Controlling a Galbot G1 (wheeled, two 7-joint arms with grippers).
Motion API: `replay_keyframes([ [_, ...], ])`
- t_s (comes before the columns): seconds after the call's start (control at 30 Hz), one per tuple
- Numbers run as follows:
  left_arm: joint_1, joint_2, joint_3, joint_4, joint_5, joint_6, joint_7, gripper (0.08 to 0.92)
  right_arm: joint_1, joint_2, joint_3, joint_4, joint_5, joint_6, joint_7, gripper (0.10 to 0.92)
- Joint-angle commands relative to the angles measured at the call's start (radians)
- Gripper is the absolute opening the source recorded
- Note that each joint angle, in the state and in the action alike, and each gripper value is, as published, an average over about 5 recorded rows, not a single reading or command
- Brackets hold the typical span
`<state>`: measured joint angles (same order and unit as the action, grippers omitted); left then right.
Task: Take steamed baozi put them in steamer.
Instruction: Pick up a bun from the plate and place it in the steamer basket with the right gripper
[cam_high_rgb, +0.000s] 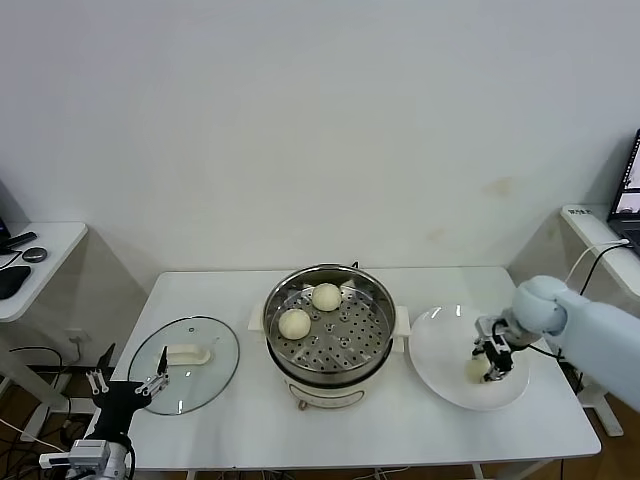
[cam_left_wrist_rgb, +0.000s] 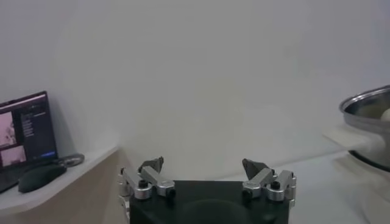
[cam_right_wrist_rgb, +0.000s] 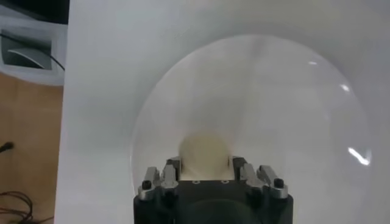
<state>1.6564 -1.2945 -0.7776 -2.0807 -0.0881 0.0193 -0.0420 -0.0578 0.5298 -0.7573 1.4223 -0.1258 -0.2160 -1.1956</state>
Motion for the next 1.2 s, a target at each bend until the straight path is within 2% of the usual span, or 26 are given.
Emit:
replay_keyframes([
  [0.03,-0.01,0.001,0.003,0.005,0.003,0.002,-0.001,0.823,0.316,-0.027,-0.109,0.027,0.152,0.049,-0.085,0.509],
  [0.27,-0.017,0.003,0.006,-0.001,0.0,0.003,-0.001,0.823,0.713,0.123,-0.334,0.022,0.315,0.148,-0.106,0.509],
  [0.47,-0.018,0.0,0.004,0.004,0.0,0.0,-0.002,0.823,0.799,0.311,-0.403,0.031,0.405,0.183,-0.055,0.509],
  [0.63,-0.008,-0.003,-0.004,-0.005,-0.001,-0.003,-0.003,0.823,0.809,0.464,-0.489,0.042,0.424,0.28,-0.001,0.515],
  [0.87,-0.002,-0.007,-0.018,-0.015,-0.003,-0.003,-0.004,0.823,0.737,0.649,-0.559,0.05,0.347,0.443,0.047,0.521],
  [1.2,0.0,-0.014,-0.023,0.002,0.002,-0.008,-0.01,0.823,0.628,0.727,-0.59,0.007,0.089,0.627,0.058,0.526],
])
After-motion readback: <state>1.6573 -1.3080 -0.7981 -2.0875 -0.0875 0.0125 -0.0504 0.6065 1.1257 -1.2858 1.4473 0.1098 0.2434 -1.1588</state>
